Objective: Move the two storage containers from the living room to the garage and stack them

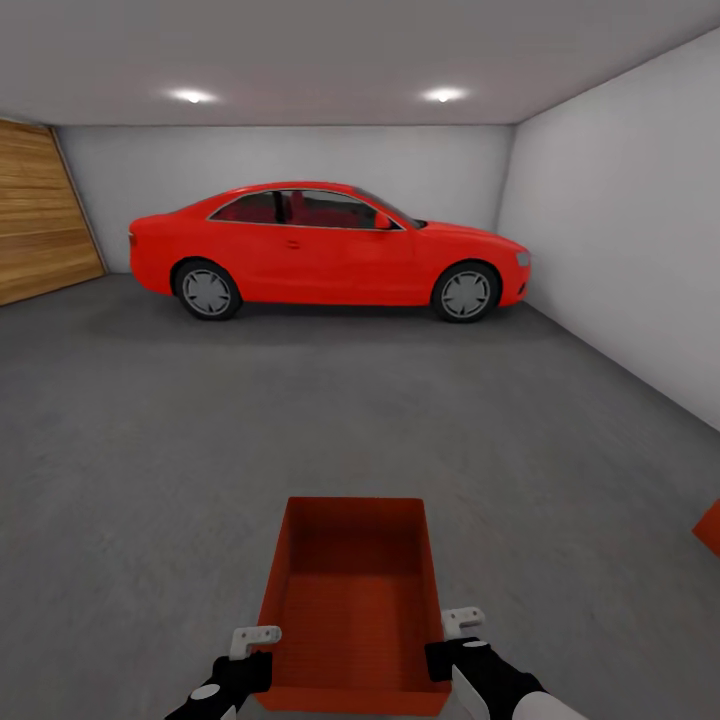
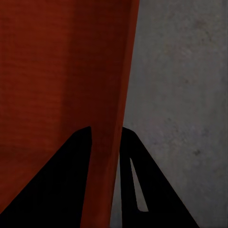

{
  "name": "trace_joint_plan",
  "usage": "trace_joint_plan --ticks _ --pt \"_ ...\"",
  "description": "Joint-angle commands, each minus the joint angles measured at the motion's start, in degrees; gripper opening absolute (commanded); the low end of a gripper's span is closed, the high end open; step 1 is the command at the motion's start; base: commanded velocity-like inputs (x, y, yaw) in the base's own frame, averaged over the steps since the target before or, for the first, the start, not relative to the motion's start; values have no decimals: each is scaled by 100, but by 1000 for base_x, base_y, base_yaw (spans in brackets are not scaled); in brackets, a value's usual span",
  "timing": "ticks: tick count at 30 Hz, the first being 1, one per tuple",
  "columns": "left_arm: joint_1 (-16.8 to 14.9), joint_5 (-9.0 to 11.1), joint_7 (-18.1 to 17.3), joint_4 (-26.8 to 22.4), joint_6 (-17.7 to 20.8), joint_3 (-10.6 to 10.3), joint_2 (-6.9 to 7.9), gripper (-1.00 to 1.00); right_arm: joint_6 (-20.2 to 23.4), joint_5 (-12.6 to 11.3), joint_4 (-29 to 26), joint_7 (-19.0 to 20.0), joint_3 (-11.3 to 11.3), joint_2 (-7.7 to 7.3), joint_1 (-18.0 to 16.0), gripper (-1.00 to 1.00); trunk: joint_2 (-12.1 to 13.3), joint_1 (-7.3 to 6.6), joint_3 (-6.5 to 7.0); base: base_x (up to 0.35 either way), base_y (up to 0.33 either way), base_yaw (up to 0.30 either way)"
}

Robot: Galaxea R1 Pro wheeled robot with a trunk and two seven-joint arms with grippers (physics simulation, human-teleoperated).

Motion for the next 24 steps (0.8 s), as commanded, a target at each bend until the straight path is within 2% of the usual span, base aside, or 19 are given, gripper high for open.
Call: trace_joint_plan --ticks 1,24 --pt "-7 36 48 -2 -23 -98 4 -100 50 102 0 -50 237 -39 0 -100 -2 2 -5 238 8 0" --pt "-7 35 48 -2 -23 -97 4 -100 50 102 0 -50 238 -39 0 -100 -2 2 -5 239 1 0"
